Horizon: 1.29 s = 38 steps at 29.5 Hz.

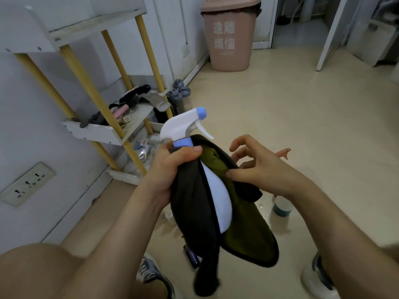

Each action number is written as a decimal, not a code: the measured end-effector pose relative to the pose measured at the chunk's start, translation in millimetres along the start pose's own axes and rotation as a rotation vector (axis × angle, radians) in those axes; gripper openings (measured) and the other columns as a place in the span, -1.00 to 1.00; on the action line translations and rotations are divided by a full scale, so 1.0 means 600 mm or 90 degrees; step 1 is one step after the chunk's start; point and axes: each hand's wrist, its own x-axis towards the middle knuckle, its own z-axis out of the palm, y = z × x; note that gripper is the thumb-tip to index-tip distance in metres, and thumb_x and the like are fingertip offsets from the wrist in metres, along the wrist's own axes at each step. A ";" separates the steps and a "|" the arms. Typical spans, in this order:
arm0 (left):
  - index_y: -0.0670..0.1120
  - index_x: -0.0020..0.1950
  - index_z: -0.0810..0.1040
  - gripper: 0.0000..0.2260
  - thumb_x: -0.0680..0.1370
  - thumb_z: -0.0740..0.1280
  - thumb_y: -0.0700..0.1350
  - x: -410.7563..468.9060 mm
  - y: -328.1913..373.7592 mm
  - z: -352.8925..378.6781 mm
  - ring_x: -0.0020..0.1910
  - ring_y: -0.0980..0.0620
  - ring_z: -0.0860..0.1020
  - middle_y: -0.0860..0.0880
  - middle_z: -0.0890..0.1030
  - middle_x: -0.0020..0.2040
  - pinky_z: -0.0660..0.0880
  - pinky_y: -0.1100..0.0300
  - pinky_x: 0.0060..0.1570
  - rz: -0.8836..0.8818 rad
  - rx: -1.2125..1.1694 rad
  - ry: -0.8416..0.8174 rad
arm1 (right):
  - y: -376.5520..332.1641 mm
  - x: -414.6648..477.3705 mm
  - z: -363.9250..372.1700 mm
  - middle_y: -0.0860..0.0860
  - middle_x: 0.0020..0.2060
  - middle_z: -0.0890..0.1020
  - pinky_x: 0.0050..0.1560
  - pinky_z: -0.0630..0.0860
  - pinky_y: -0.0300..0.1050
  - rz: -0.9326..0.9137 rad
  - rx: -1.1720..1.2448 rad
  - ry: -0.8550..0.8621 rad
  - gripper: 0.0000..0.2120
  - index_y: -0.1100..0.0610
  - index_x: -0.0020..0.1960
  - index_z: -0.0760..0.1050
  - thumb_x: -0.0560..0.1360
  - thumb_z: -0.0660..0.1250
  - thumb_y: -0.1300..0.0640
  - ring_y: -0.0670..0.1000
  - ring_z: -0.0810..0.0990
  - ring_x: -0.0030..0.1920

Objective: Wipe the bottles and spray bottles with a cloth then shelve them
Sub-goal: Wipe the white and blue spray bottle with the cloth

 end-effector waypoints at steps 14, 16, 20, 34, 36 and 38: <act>-0.10 -0.05 0.49 -0.90 0.63 0.21 -0.17 0.009 0.012 0.043 -0.10 -0.09 0.60 -0.05 0.57 -0.20 0.54 0.02 -0.04 -0.029 0.015 0.264 | -0.040 -0.024 0.054 -0.09 -0.08 0.65 -0.03 0.59 -0.20 -0.103 0.028 0.097 -0.77 -0.01 -0.02 0.62 0.42 0.42 -0.12 -0.06 0.61 -0.02; -0.06 -0.11 0.45 -0.86 0.64 0.18 -0.15 0.004 0.025 0.049 -0.20 -0.01 0.53 -0.06 0.53 -0.19 0.49 0.12 -0.16 -0.040 -0.046 0.250 | -0.024 -0.010 0.053 -0.11 0.06 0.48 0.01 0.49 -0.26 -0.065 -0.136 0.185 -0.50 -0.07 0.13 0.45 0.29 0.50 -0.23 -0.10 0.50 0.04; -0.04 -0.10 0.46 -0.87 0.61 0.20 -0.21 -0.006 0.039 0.063 -0.41 0.17 0.62 0.08 0.63 -0.43 0.57 0.31 -0.37 0.019 -0.029 0.136 | 0.009 -0.002 0.045 -0.09 0.32 0.44 0.29 0.50 0.00 0.007 0.119 -0.064 -0.09 -0.22 0.42 0.23 0.17 0.51 -0.39 -0.03 0.51 0.26; -0.08 0.11 0.62 -0.52 0.30 0.41 0.17 0.007 0.035 0.054 0.04 0.00 0.67 -0.04 0.72 0.01 0.58 0.05 0.12 0.010 0.066 0.130 | -0.022 -0.010 0.032 -0.25 0.01 0.54 -0.08 0.46 -0.43 -0.082 -0.076 0.189 -0.30 -0.14 0.20 0.35 0.18 0.62 -0.10 -0.26 0.53 -0.02; -0.11 0.05 0.63 -0.61 0.37 0.38 0.13 0.014 0.023 0.063 -0.02 -0.06 0.69 -0.13 0.72 -0.03 0.62 0.07 0.00 0.037 -0.038 0.182 | -0.027 -0.011 0.037 -0.29 -0.01 0.52 -0.16 0.42 -0.48 -0.092 -0.102 0.184 -0.32 -0.18 0.17 0.33 0.17 0.61 -0.12 -0.31 0.50 -0.05; -0.08 -0.02 0.65 -0.66 0.41 0.33 0.15 0.019 0.019 0.063 -0.04 -0.09 0.69 -0.16 0.71 -0.04 0.62 0.02 0.02 0.067 -0.058 0.185 | -0.029 -0.011 0.026 -0.29 -0.06 0.55 -0.13 0.49 -0.40 -0.068 -0.042 0.143 -0.37 -0.19 0.12 0.38 0.17 0.63 -0.11 -0.30 0.54 -0.07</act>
